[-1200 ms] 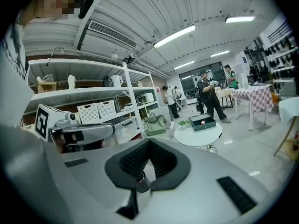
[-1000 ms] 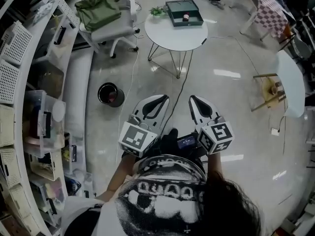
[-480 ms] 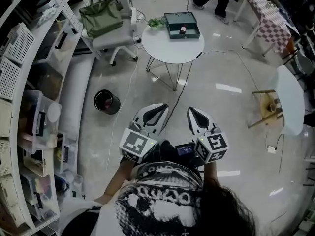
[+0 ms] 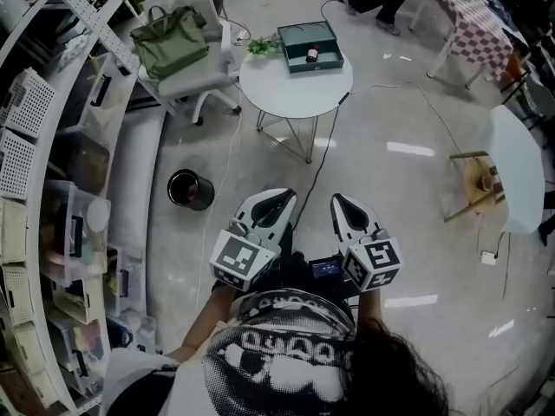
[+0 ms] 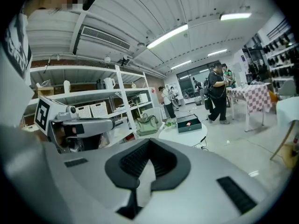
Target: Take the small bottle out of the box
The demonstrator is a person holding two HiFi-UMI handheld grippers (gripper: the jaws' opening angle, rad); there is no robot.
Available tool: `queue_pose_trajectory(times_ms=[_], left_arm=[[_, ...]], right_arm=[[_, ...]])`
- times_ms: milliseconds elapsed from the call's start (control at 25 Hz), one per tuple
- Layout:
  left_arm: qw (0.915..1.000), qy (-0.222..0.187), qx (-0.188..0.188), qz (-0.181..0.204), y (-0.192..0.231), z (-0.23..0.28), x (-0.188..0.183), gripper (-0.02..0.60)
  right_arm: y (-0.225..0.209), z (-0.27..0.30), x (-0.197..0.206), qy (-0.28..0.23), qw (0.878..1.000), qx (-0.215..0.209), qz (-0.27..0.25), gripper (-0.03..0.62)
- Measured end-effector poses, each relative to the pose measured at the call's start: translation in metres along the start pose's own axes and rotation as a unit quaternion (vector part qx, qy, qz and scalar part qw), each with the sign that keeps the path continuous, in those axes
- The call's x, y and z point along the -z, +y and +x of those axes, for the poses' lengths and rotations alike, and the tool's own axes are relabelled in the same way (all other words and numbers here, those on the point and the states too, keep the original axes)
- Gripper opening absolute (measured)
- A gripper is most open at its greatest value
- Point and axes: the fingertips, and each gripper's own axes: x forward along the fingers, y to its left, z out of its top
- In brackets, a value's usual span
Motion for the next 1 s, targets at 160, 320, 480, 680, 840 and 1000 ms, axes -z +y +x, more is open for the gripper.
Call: queue_pose_trajectory(times_ms=[160, 320, 480, 680, 840, 1000], left_arm=[[0.9999, -0.006, 0.008, 0.01, 0.014, 0.021, -0.003, 0.021], [0.9997, -0.009, 0.018, 0.011, 0.037, 0.05, -0.008, 0.021], [0.999, 0.001, 0.044, 0.009, 0.063, 0.085, -0.014, 0.021], [0.9976, -0.011, 0.064, 0.023, 0.109, 0.131, -0.042, 0.021], [0.9963, -0.015, 0.077, 0.033, 0.15, 0.164, -0.06, 0.021], [0.996, -0.014, 0.082, 0.032, 0.187, 0.189, -0.066, 0.021]], right_arm=[[-0.015, 0.013, -0.003, 0.002, 1.0, 0.008, 0.004, 0.0], [-0.031, 0.037, -0.016, 0.002, 1.0, 0.015, 0.0, 0.0], [-0.056, 0.07, -0.032, 0.002, 1.0, 0.03, -0.001, 0.0], [-0.083, 0.119, -0.07, -0.001, 0.999, 0.046, -0.001, 0.0], [-0.1, 0.16, -0.097, -0.002, 0.998, 0.056, -0.005, 0.0], [-0.114, 0.195, -0.111, 0.005, 0.998, 0.064, -0.006, 0.0]])
